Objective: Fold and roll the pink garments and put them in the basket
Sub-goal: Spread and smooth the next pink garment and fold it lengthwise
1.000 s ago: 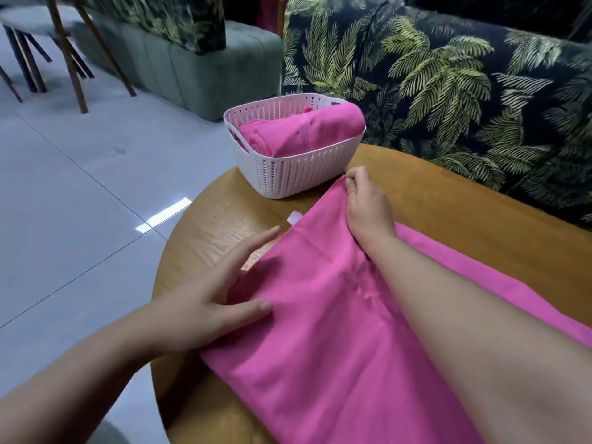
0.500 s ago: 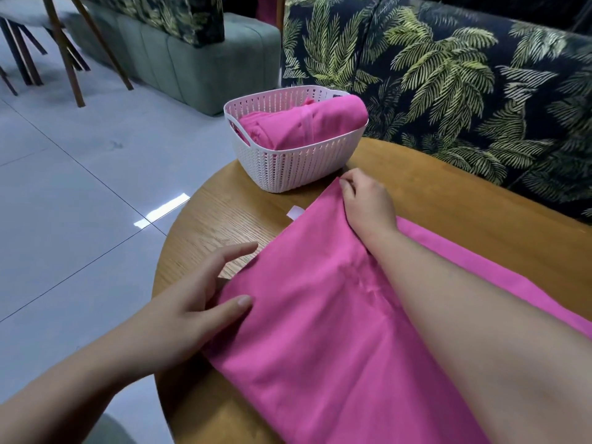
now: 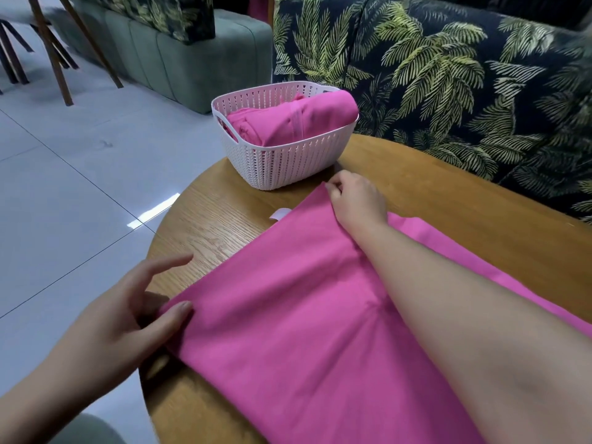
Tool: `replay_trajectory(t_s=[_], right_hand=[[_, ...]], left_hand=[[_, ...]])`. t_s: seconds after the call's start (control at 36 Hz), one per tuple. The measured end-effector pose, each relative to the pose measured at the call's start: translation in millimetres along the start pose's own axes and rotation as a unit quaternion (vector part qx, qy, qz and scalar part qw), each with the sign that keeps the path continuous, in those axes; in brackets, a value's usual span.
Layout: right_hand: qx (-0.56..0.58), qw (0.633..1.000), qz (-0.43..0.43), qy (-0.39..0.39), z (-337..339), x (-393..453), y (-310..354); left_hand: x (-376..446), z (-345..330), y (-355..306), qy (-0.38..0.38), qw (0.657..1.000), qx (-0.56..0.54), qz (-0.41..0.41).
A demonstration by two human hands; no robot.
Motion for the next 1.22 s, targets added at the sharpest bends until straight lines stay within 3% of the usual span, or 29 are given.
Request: replay_trajectory(t_s=[0.17,0.25,0.39,0.56,0.67,0.78,0.86,0.94,1.08,1.22], right_hand=[[0.003,1.0,-0.002,-0.008,-1.1,0.4,-0.1],[-0.006,1.0,-0.004,-0.005,-2.1,2.2,-0.3],[-0.035,0.999,-0.005,0.02,3.1,3.2,4.1],[-0.089,0.991,0.018,0.102,27.8,-7.0,-11.5],[-0.016,0.982,-0.044,0.185,50.6,-23.9,-55.7],[0.034,0.977,-0.078,0.195,73.4,-52.2,-112.7],[0.057,0.976,-0.105,0.18,84.7,-73.4,-150.4],[0.087,0.975,-0.113,0.171,87.1,-91.5,-177.8],[0.095,0.974,-0.123,0.165,88.1,-119.2,-207.9],[0.066,0.972,-0.133,0.184,97.3,-143.1,-238.3]], left_hand=[[-5.0,-19.0,-2.6,-0.106,0.976,0.185,-0.039],[-7.2,-24.8,-3.1,-0.148,0.97,0.19,-0.042],[-6.0,-25.3,-2.6,-0.159,0.958,0.231,-0.051],[-4.2,-25.1,-6.5,-0.144,0.947,0.282,-0.051],[-0.7,-25.9,-6.8,-0.108,0.939,0.302,-0.126],[8.6,-39.3,-24.1,-0.11,0.911,0.358,-0.173],[26.7,-76.3,-39.3,-0.037,0.94,0.307,-0.146],[51.1,-137.4,-48.0,0.063,0.946,0.291,-0.131],[83.6,-223.8,-54.0,0.139,0.907,0.393,-0.056],[95.7,-240.4,-39.3,0.145,0.876,0.459,-0.04]])
Point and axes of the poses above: each hand's wrist, its own x-axis towards the middle knuckle, its own z-axis out of the back of the hand, y = z × x, the point moved 4 cm from there along x, towards the middle knuckle, and after that the axes turned 13 degrees about -x, right-handed, at the moved point
